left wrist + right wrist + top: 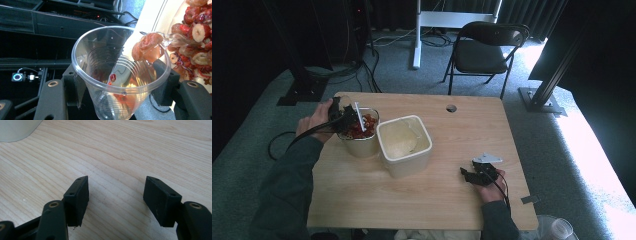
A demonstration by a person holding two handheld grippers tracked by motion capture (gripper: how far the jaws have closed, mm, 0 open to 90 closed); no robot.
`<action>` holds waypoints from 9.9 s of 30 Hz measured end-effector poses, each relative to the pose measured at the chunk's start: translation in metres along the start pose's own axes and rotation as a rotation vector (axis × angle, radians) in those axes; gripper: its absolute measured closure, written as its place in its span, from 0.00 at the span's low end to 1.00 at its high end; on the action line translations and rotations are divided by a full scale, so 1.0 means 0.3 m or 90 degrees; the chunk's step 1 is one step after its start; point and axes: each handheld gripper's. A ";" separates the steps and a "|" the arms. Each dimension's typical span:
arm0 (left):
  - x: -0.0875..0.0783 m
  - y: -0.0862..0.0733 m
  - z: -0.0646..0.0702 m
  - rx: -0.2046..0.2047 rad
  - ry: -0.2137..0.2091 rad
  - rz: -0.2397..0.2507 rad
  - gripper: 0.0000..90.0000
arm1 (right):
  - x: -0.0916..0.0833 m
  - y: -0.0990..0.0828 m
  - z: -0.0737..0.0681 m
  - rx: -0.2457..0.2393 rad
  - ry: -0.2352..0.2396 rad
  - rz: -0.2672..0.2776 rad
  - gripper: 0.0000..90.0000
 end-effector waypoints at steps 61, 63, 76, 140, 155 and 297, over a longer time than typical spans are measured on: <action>-0.014 0.032 0.029 0.130 0.067 -0.007 0.44 | 0.001 0.001 0.000 -0.001 0.001 0.000 0.41; -0.015 0.032 0.032 0.137 0.071 -0.009 0.44 | 0.001 0.000 0.000 -0.001 0.001 0.000 0.41; -0.015 0.014 0.021 0.129 0.075 -0.011 0.44 | 0.001 0.001 0.000 -0.001 0.001 0.000 0.41; -0.027 0.028 0.020 0.123 0.055 0.002 0.45 | 0.002 0.002 -0.001 -0.002 0.001 0.000 0.40; -0.044 0.023 0.034 0.176 0.094 0.002 0.45 | 0.003 0.002 -0.001 -0.003 0.001 0.000 0.40; -0.124 -0.051 -0.206 -0.523 -0.413 0.326 0.45 | 0.005 0.004 -0.005 -0.007 0.005 0.001 0.40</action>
Point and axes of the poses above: each handheld gripper's, and its own axes: x roughly forward along the jaws, y roughly out of its top, z roughly to its right, and after that the axes turned 1 degree about x, right-handed
